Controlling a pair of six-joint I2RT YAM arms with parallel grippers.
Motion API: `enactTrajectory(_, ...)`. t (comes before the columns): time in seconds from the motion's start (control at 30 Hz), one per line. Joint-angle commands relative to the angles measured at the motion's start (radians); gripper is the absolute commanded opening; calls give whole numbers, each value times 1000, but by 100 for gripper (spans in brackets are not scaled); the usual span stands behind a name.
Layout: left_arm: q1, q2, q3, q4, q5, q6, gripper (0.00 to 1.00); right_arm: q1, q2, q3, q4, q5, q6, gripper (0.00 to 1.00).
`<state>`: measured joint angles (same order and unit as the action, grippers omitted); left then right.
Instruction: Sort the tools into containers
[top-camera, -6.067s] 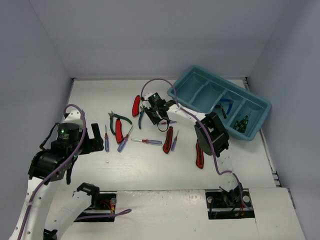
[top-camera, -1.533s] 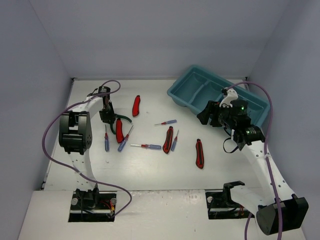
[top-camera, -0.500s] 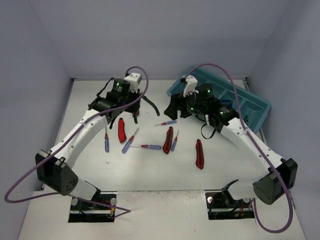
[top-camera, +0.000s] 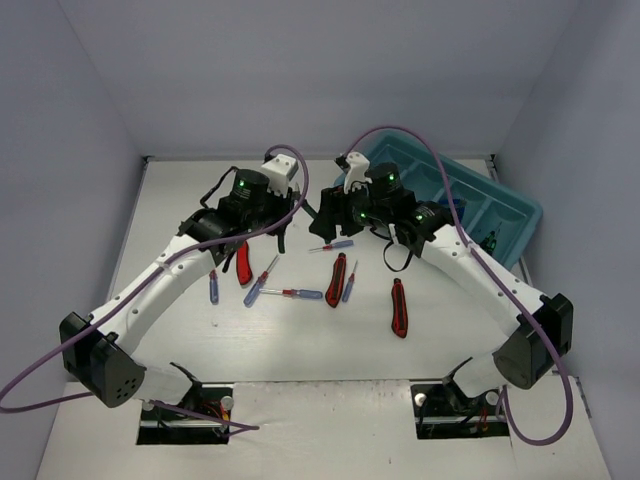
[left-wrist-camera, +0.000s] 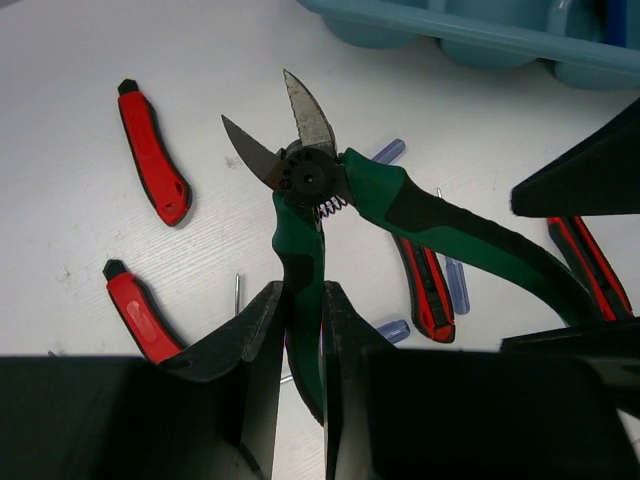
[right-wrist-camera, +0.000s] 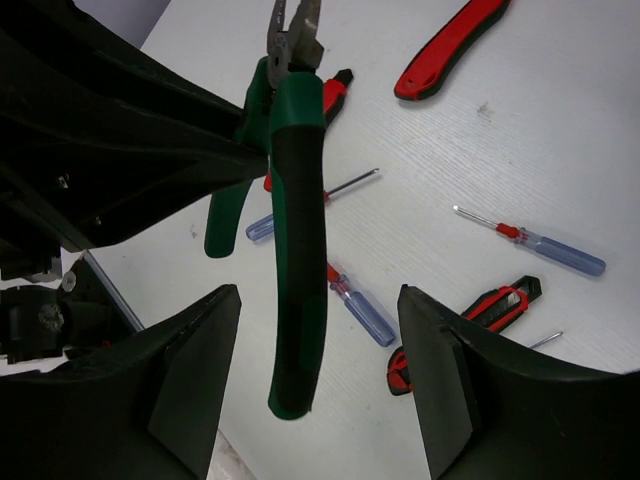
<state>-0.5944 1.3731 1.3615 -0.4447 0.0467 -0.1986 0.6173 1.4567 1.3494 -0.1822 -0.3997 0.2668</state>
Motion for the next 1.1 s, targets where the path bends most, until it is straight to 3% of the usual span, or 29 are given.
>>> enactTrajectory(0.0,-22,-50,23,135,-4,24,0,16,15,51,55,-34,21,53)
enactTrajectory(0.07,-28,-50,22,143,1,27,0,18,16,48,55,-29,23,42)
enactTrajectory(0.17,-31,-45,22,150,4,33,0,19,10,47,55,-15,20,16)
enactTrajectory(0.2,-31,-43,22,149,4,34,0,19,7,47,53,-5,20,16)
enactTrajectory(0.23,-31,-45,21,147,-4,34,2,18,0,42,53,15,21,4)
enactTrajectory(0.27,-31,-45,19,148,-9,34,7,15,-6,38,53,27,22,0)
enactTrajectory(0.33,-31,-48,11,153,-24,33,30,10,-23,25,53,55,33,0)
enactTrajectory(0.43,-33,-57,-6,152,-39,30,56,-7,-41,-1,52,86,49,0)
enactTrajectory(0.53,-30,-66,-19,144,-101,7,70,-44,-66,-25,49,149,77,0)
enactTrajectory(0.73,-13,-89,-38,6,-315,-46,77,-316,-136,-90,-20,274,116,0)
enactTrajectory(0.9,16,-168,-100,-74,-321,-90,77,-636,-107,-93,-50,209,111,0)
enactTrajectory(1.07,40,-269,-154,-146,-292,-113,77,-762,26,41,-111,269,57,0)
